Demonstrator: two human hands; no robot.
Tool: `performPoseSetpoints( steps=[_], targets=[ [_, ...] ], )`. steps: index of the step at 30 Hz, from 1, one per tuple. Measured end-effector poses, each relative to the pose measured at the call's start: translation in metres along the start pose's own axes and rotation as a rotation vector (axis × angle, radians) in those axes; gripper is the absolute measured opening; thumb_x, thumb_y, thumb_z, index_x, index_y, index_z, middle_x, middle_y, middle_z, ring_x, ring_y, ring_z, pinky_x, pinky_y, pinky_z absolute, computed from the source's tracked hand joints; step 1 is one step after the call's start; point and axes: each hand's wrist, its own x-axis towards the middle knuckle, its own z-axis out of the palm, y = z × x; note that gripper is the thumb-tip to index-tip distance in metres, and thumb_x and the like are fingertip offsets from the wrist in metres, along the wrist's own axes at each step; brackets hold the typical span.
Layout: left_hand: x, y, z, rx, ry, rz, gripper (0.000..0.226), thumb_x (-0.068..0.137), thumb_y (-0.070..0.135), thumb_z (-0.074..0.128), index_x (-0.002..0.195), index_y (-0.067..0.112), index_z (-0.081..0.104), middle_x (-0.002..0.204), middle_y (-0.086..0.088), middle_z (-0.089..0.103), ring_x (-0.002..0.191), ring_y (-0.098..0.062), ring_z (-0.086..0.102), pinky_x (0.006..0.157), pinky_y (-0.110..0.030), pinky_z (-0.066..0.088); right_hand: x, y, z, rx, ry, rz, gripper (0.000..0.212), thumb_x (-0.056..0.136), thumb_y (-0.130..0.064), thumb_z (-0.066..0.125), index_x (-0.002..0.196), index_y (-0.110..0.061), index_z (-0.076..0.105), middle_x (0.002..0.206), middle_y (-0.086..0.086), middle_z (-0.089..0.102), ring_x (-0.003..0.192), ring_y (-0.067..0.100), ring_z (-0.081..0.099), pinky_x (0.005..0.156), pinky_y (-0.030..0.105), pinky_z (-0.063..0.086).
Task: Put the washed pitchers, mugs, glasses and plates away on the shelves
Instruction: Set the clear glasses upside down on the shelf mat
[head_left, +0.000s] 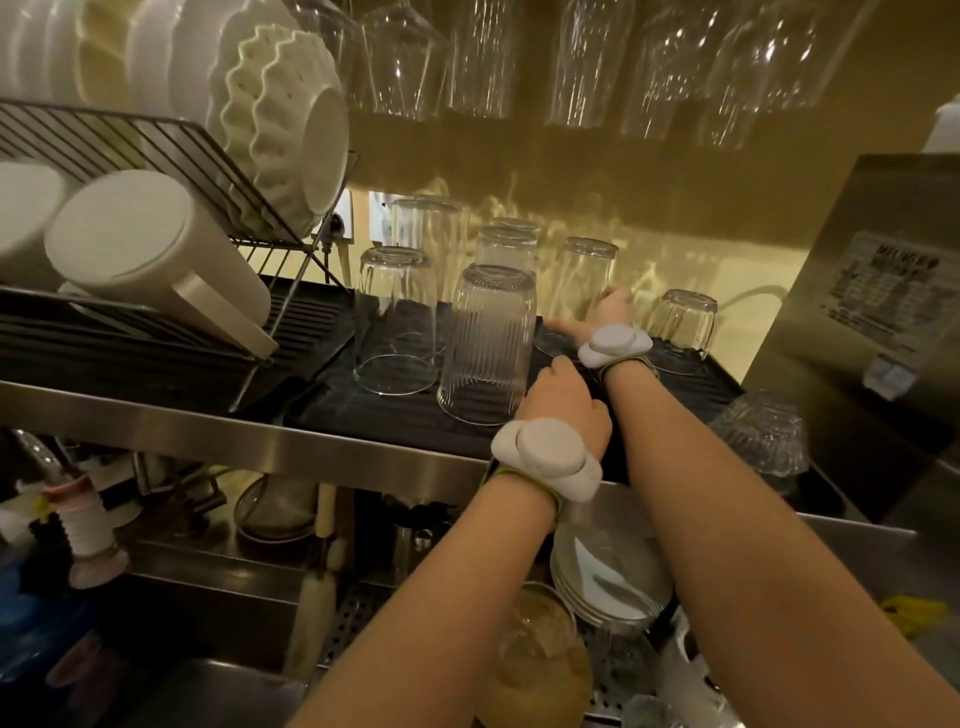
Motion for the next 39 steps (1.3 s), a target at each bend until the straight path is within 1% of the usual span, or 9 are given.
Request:
performPoseSetpoints(
  steps=[6, 13, 16, 19, 22, 24, 27, 31, 39],
  targets=[
    [0.001, -0.001, 0.000, -0.003, -0.009, 0.006, 0.039, 0.094, 0.016, 0.043, 0.129, 0.002, 0.032, 0.132, -0.017, 0.042, 0.117, -0.031, 0.047, 0.084, -0.035, 0.040, 0.001, 0.001, -0.002, 0.062, 0.005, 0.029, 0.083, 0.070, -0.032, 0.079, 0.127, -0.002, 0.028, 0.127, 0.013, 0.048, 0.119, 0.028, 0.049, 0.088, 0.031, 0.039],
    [-0.003, 0.000, 0.000, -0.017, 0.016, 0.023, 0.035, 0.092, 0.015, 0.044, 0.124, 0.001, 0.035, 0.129, -0.018, 0.044, 0.115, -0.034, 0.048, 0.089, -0.041, 0.042, -0.014, -0.003, -0.012, 0.014, 0.076, -0.006, 0.087, 0.078, -0.039, 0.070, 0.135, 0.004, 0.021, 0.139, 0.021, 0.041, 0.124, 0.034, 0.047, 0.100, 0.041, 0.042],
    [-0.005, 0.002, 0.000, -0.019, 0.038, 0.037, 0.032, 0.093, 0.015, 0.043, 0.122, 0.001, 0.037, 0.125, -0.018, 0.046, 0.109, -0.034, 0.051, 0.080, -0.038, 0.042, -0.024, -0.012, -0.023, 0.105, 0.224, -0.002, 0.064, 0.086, -0.031, 0.061, 0.133, 0.000, 0.031, 0.131, 0.019, 0.049, 0.115, 0.033, 0.054, 0.090, 0.039, 0.044],
    [-0.009, 0.001, -0.002, -0.070, 0.095, 0.102, 0.030, 0.092, 0.013, 0.043, 0.121, 0.003, 0.040, 0.122, -0.017, 0.049, 0.105, -0.033, 0.052, 0.078, -0.038, 0.042, -0.040, -0.021, -0.035, 0.290, 0.399, -0.093, 0.028, 0.089, -0.015, 0.050, 0.115, -0.004, 0.048, 0.097, 0.007, 0.056, 0.083, 0.024, 0.057, 0.066, 0.030, 0.046],
    [-0.011, 0.000, -0.005, -0.125, 0.140, 0.142, 0.028, 0.091, 0.011, 0.045, 0.118, 0.003, 0.044, 0.121, -0.016, 0.051, 0.105, -0.032, 0.053, 0.080, -0.038, 0.044, -0.060, -0.026, -0.045, 0.458, 0.479, -0.194, 0.008, 0.090, -0.015, 0.043, 0.091, -0.013, 0.052, 0.077, 0.002, 0.060, 0.067, 0.025, 0.060, 0.060, 0.036, 0.053],
    [-0.013, 0.000, -0.006, -0.136, 0.156, 0.154, 0.025, 0.091, 0.009, 0.045, 0.115, 0.003, 0.046, 0.118, -0.016, 0.054, 0.103, -0.031, 0.053, 0.080, -0.038, 0.045, -0.078, -0.028, -0.052, 0.514, 0.516, -0.263, 0.017, 0.090, -0.017, 0.043, 0.075, -0.024, 0.047, 0.067, 0.003, 0.064, 0.052, 0.017, 0.059, 0.051, 0.030, 0.051],
    [-0.015, 0.000, -0.009, -0.191, 0.181, 0.154, 0.021, 0.091, 0.007, 0.044, 0.111, 0.003, 0.049, 0.113, -0.017, 0.057, 0.097, -0.031, 0.056, 0.080, -0.039, 0.049, -0.104, -0.030, -0.058, 0.529, 0.566, -0.347, 0.025, 0.090, -0.022, 0.044, 0.066, -0.029, 0.044, 0.050, -0.004, 0.056, 0.036, 0.005, 0.052, 0.038, 0.017, 0.039],
    [-0.024, -0.002, -0.009, -0.185, 0.219, 0.198, 0.019, 0.090, 0.005, 0.043, 0.108, 0.003, 0.050, 0.111, -0.016, 0.058, 0.096, -0.031, 0.056, 0.080, -0.041, 0.048, -0.139, -0.019, -0.051, 0.505, 0.576, -0.382, 0.030, 0.092, -0.024, 0.043, 0.063, -0.029, 0.044, 0.055, 0.000, 0.052, 0.054, 0.036, 0.057, 0.048, 0.039, 0.045],
    [-0.059, -0.022, -0.002, 0.005, 0.368, 0.314, 0.021, 0.089, 0.009, 0.045, 0.108, 0.011, 0.052, 0.108, -0.006, 0.061, 0.091, -0.026, 0.058, 0.076, -0.040, 0.047, -0.182, 0.025, -0.021, 0.521, 0.554, -0.362, 0.030, 0.094, -0.029, 0.044, 0.072, -0.011, 0.052, 0.057, 0.015, 0.054, 0.054, 0.037, 0.054, 0.052, 0.049, 0.046]
  ],
)
